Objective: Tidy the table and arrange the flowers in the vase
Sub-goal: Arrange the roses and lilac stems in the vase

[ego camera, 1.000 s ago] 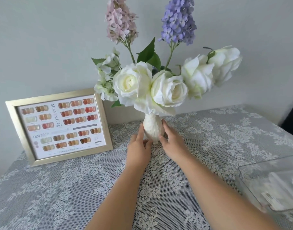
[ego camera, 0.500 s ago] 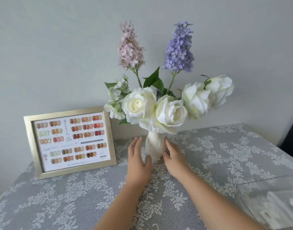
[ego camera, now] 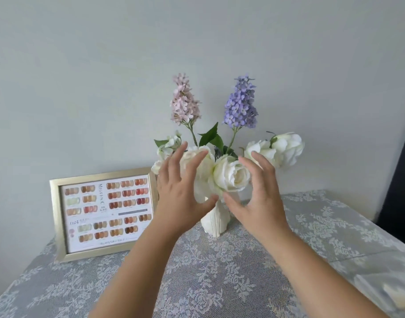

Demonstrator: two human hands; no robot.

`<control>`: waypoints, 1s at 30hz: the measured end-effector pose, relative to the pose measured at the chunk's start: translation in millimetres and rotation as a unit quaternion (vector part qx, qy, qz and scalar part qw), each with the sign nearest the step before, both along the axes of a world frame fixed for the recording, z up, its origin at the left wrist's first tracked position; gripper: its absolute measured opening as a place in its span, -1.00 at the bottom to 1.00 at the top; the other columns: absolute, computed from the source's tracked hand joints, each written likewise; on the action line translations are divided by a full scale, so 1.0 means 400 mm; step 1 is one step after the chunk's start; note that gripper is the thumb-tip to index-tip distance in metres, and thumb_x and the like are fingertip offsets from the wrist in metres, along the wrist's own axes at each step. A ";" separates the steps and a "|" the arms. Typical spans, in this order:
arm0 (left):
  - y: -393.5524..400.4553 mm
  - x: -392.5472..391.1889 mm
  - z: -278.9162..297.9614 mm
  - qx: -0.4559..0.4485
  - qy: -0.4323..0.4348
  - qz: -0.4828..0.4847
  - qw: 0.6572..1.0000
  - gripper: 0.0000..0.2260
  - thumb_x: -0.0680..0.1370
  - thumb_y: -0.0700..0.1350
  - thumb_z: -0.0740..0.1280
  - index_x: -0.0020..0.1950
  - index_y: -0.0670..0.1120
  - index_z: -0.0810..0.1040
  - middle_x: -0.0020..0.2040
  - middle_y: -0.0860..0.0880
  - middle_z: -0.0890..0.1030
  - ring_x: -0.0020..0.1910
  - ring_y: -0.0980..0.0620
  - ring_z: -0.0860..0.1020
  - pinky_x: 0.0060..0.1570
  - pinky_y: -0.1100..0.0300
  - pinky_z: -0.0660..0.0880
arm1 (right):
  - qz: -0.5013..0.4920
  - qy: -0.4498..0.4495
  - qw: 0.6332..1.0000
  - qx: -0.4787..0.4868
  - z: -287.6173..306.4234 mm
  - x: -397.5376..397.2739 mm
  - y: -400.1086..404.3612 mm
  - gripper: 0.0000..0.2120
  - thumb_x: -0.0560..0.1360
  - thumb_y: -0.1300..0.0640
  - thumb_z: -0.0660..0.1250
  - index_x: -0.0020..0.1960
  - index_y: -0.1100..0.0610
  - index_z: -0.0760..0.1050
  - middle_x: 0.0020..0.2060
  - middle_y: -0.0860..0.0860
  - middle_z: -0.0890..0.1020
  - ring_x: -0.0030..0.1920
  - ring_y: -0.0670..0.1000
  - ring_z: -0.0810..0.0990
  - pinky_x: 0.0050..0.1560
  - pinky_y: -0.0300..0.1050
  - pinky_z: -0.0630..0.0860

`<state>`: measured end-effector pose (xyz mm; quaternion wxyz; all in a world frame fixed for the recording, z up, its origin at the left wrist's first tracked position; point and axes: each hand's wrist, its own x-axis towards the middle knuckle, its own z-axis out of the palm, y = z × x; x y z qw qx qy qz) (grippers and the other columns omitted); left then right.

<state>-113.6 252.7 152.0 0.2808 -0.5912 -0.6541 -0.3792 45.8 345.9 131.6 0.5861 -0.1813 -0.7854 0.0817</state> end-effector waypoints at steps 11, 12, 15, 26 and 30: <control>-0.014 -0.066 0.082 -0.051 -0.011 -0.031 0.998 -0.67 0.43 -0.20 0.49 0.16 -0.06 0.53 0.23 -0.04 0.47 0.05 -0.14 0.57 -0.09 -0.05 0.56 | -0.051 -0.245 0.968 -0.023 0.114 -0.015 0.058 -0.50 0.39 0.05 0.42 0.28 -0.12 0.36 0.14 -0.02 0.47 -0.04 0.07 0.56 -0.25 -0.08 0.49; -0.018 -0.069 0.087 -0.048 -0.016 -0.037 0.998 -0.68 0.43 -0.21 0.49 0.14 -0.07 0.54 0.20 -0.05 0.48 0.03 -0.14 0.57 -0.08 -0.04 0.55 | -0.048 -0.247 0.967 -0.031 0.126 -0.018 0.061 -0.53 0.40 0.05 0.41 0.26 -0.11 0.37 0.10 -0.01 0.50 -0.05 0.08 0.56 -0.21 -0.06 0.51; -0.030 -0.074 0.097 -0.042 -0.023 -0.044 0.998 -0.70 0.42 -0.24 0.49 0.11 -0.09 0.55 0.15 -0.05 0.50 0.00 -0.13 0.56 -0.10 0.02 0.53 | -0.059 -0.245 0.966 -0.059 0.176 -0.025 0.072 -0.57 0.42 0.05 0.39 0.24 -0.10 0.35 0.02 0.02 0.54 -0.07 0.10 0.54 -0.15 -0.04 0.50; -0.048 -0.097 0.078 -0.052 0.003 -0.056 0.997 -0.69 0.38 -0.35 0.48 0.07 -0.12 0.57 0.12 -0.08 0.51 -0.06 -0.16 0.58 -0.23 -0.04 0.56 | -0.083 -0.330 0.936 -0.093 0.385 -0.072 0.099 -0.46 0.31 -0.13 0.42 0.24 0.00 0.43 0.01 -0.04 0.55 -0.09 0.05 0.50 -0.22 -0.10 0.42; -0.054 -0.109 0.081 -0.041 -0.015 -0.057 0.997 -0.71 0.39 -0.32 0.49 0.05 -0.09 0.57 0.10 -0.03 0.51 -0.09 -0.10 0.57 -0.21 0.06 0.53 | -0.139 -0.371 0.918 -0.033 0.410 -0.103 0.087 -0.60 0.29 -0.12 0.36 0.09 -0.02 0.45 -0.11 -0.04 0.53 -0.13 0.08 0.49 -0.37 -0.16 0.25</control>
